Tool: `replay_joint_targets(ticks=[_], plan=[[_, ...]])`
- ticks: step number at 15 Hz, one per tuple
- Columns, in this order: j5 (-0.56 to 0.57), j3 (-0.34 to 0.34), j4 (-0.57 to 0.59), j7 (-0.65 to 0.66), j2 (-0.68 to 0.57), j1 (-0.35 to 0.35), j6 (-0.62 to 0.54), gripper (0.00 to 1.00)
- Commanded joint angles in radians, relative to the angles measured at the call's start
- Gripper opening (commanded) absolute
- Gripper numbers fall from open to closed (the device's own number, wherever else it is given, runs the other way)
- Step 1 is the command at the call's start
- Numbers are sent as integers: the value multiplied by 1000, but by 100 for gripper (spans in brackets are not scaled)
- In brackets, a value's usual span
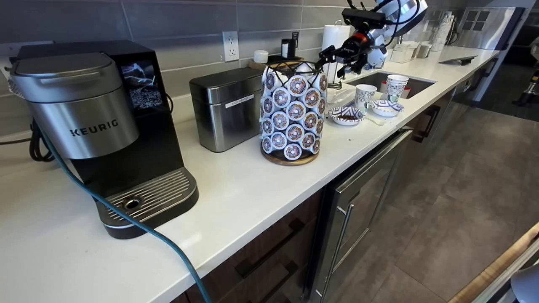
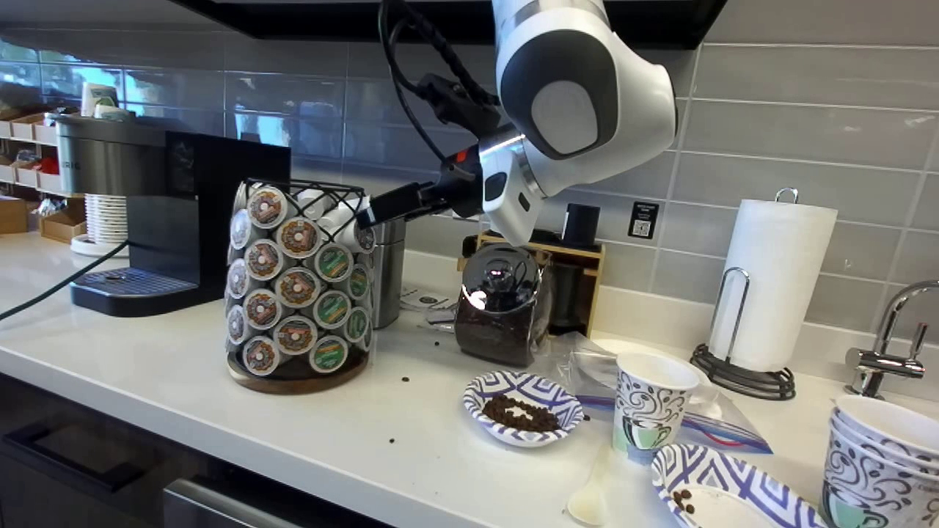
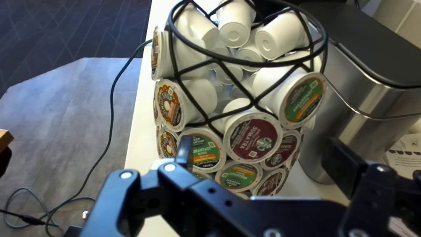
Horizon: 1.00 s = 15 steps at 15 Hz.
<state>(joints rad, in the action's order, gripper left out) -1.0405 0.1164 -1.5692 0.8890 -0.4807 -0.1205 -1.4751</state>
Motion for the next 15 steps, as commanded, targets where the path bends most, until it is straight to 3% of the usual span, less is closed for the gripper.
replay_joint_targets(ticks=[1,11,15], plan=[[12,-14,102,92,-77,6,52,100],[18,-37,224,202,-197,6,128,100],[17,-44,262,231,-225,7,151,93]])
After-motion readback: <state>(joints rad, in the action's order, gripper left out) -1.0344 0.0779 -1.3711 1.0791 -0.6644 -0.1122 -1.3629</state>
